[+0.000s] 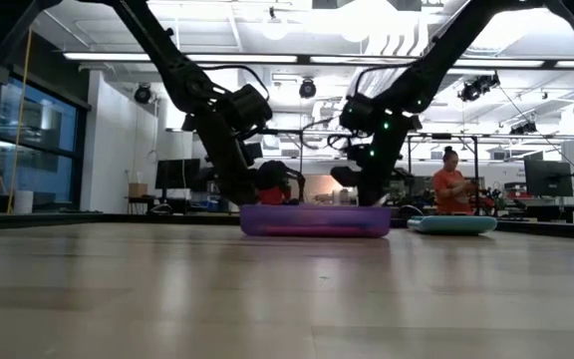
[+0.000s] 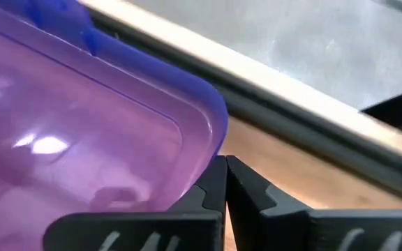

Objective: Pack school essentials
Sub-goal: Close the violet supply box

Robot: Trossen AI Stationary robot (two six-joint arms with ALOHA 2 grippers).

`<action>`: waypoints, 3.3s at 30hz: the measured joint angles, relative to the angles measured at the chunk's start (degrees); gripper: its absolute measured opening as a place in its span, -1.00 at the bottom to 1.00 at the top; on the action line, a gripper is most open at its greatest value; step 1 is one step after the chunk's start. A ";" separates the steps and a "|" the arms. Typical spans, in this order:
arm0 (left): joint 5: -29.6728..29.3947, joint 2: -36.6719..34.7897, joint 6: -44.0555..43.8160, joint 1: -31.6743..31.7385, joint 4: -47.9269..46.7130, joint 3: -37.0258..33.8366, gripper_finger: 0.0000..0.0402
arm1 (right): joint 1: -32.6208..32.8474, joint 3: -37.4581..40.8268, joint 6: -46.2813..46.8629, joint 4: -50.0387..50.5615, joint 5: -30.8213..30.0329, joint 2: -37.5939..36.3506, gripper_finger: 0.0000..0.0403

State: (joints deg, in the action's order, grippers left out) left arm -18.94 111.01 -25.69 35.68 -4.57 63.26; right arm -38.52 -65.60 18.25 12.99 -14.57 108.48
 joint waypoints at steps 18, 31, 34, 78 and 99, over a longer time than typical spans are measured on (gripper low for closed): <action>-0.29 -0.40 0.44 0.00 -0.16 -0.02 -1.00 | 4.79 0.00 -3.88 3.25 -4.50 -5.02 -1.00; 1.00 -3.15 2.73 -0.59 1.09 0.15 -1.00 | 7.25 -0.09 -5.49 1.90 -4.10 -5.15 -1.00; 1.05 -5.00 4.39 -0.79 -1.55 0.13 -1.00 | 6.25 -0.09 -5.23 0.83 -0.98 -5.14 -1.00; -0.09 -41.51 3.69 -29.00 20.95 -30.82 -1.00 | -2.08 -17.25 -17.14 6.07 14.44 11.75 -0.25; 0.32 -41.49 4.85 -29.00 21.04 -30.80 -1.00 | -1.59 -17.25 -18.75 8.10 17.87 11.75 -0.80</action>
State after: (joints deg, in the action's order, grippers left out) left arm -18.61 69.52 -20.85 6.68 16.47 32.47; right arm -40.11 -82.85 -0.49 21.10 3.30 120.22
